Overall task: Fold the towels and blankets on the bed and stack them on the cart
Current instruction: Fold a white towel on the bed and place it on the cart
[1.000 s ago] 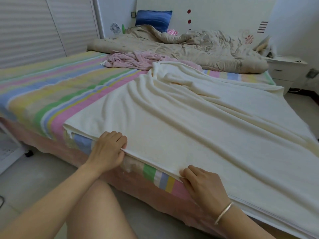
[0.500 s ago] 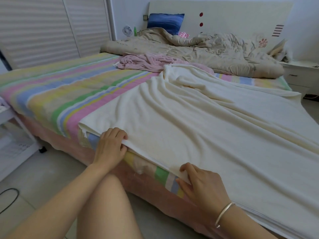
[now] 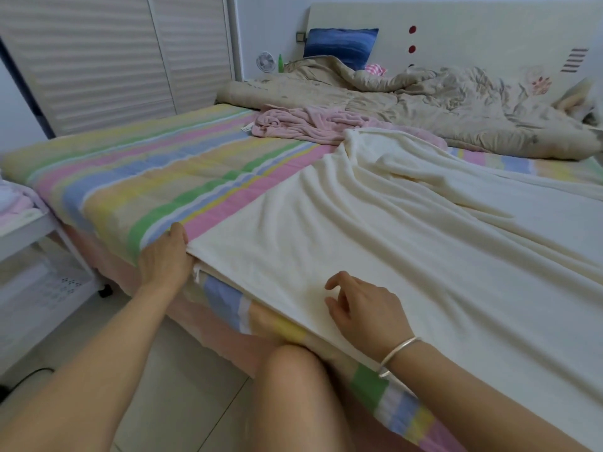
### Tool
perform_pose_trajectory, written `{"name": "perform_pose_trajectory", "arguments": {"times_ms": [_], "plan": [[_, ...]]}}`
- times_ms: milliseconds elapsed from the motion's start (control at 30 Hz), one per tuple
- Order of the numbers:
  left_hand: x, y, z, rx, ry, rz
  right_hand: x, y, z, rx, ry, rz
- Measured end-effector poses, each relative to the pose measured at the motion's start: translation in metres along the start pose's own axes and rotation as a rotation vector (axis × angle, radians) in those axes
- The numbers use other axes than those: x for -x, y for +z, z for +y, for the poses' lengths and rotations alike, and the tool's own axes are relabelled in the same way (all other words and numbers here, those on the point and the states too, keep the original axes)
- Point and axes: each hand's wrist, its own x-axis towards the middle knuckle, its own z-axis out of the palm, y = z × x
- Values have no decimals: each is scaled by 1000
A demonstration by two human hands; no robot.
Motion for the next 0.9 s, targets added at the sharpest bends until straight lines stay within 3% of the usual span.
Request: {"name": "perform_pose_trajectory", "arguments": {"times_ms": [100,233,367,500,667,767,833,900], "plan": [[6,5,-12,92,-31,-34,-12,11,-9,-15,-10,-28],[11,12,-34,343,-201,-107,-9,16,-11,-20,-40,-43],[15,12,-28,373,-334,-205,-1,15,-7,-61,-57,-43],[18,-18,-1,263,-176,-193,5,6,-2,-139,-79,-56],[66,-42,102,270,108,-156,14,-7,13,-137,-23,-14],[101,-25,173,378,347,-183,35,-18,36,28,8,-60],[125,-4,210,328,460,-247,68,-29,66,190,65,-220],[142,15,223,187,478,-307,106,-40,100,316,86,-232]]}}
